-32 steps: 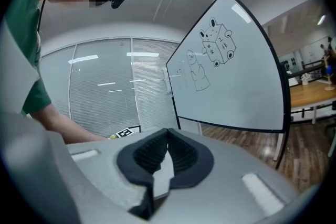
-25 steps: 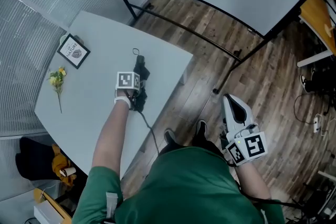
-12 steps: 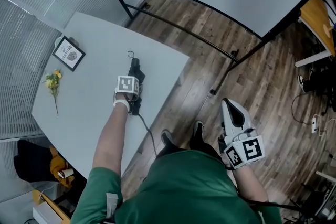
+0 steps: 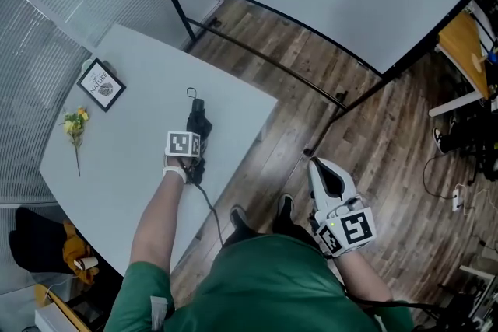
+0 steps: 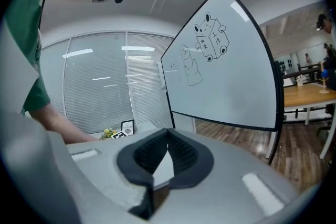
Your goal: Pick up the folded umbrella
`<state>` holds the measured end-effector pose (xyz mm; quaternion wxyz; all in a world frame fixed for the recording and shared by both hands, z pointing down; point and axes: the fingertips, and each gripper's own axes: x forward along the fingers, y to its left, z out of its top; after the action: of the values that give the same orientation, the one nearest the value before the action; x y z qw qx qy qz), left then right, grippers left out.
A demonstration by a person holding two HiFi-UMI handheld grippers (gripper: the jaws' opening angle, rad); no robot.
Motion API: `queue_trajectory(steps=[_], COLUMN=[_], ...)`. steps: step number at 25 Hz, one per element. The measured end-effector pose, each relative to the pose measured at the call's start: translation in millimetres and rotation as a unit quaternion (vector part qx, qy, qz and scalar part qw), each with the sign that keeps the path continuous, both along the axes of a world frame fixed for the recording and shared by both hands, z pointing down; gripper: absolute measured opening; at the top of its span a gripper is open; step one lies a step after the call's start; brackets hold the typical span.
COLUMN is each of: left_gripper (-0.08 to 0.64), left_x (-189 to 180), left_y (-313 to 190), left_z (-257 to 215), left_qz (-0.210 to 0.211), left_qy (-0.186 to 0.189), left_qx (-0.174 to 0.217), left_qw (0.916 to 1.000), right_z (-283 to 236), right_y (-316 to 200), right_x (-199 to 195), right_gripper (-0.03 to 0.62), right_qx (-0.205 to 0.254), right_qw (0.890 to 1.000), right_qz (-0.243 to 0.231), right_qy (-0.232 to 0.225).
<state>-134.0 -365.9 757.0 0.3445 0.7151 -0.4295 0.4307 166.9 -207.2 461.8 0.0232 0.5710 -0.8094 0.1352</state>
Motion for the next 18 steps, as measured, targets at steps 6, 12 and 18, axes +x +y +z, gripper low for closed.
queue_trajectory(steps=[6, 12, 18], left_gripper=[0.284, 0.284, 0.284], left_x=[4.2, 7.3, 12.8], left_y=[1.5, 13.3, 32.0], left_z=[-34.8, -79.2, -136.3], left_qz=[-0.001, -0.005, -0.012], left_qy=[0.062, 0.105, 0.141], left_qx=[0.062, 0.112, 0.170], left_qw=[0.9962, 0.9882, 0.9752], right_z=[-8.0, -17.3, -28.0], right_y=[-5.3, -5.3, -6.2], right_x=[-14.5, -33.5, -44.8], right_gripper=[0.003, 0.003, 0.003], right_qx=[0.008, 0.019, 0.032], right_qw=[1.000, 0.999, 0.998], right_qz=[-0.017, -0.041, -0.055], right_qy=[-0.004, -0.007, -0.010])
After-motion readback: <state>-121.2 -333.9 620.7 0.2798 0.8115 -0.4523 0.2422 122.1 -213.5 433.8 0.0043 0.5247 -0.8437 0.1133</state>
